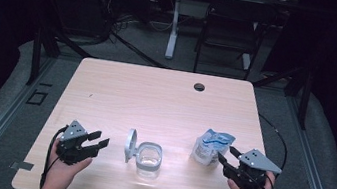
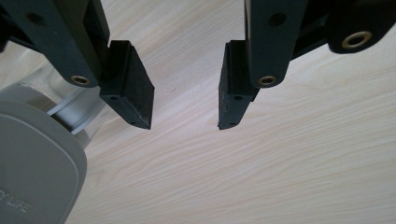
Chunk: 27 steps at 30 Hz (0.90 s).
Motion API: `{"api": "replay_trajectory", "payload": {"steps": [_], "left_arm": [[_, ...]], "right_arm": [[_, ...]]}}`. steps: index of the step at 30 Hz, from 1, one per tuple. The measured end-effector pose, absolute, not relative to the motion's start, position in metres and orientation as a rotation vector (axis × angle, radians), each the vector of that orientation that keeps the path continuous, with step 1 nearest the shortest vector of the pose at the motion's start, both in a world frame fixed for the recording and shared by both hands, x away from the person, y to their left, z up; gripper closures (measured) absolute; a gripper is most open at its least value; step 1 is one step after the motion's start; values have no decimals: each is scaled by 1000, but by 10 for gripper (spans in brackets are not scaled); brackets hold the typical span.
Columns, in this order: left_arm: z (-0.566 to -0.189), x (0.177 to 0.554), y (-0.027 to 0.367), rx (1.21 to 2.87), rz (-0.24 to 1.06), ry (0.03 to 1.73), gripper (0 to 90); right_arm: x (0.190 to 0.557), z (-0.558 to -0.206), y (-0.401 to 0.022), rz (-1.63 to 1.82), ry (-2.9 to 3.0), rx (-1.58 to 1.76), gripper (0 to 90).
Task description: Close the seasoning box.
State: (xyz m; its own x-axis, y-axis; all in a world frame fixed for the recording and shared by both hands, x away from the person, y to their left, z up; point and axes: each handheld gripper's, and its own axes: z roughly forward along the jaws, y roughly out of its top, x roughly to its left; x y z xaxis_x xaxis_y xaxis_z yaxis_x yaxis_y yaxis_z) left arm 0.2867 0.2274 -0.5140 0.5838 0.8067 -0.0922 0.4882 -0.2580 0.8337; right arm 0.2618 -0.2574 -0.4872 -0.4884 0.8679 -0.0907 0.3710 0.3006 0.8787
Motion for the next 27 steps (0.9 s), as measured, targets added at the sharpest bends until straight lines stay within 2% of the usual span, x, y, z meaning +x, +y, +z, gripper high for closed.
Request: {"api": "replay_trajectory", "payload": {"steps": [13, 24, 27], "left_arm": [[-513, 285, 229, 1916, 452, 1043, 561], [-515, 285, 230, 1915, 449, 1046, 561], [-515, 284, 230, 1919, 447, 1046, 561]], "right_arm": [[271, -487, -265, 1128, 1985, 1119, 532], [285, -486, -253, 1145, 2004, 1038, 488], [286, -486, -249, 1156, 2018, 1022, 505]]}}
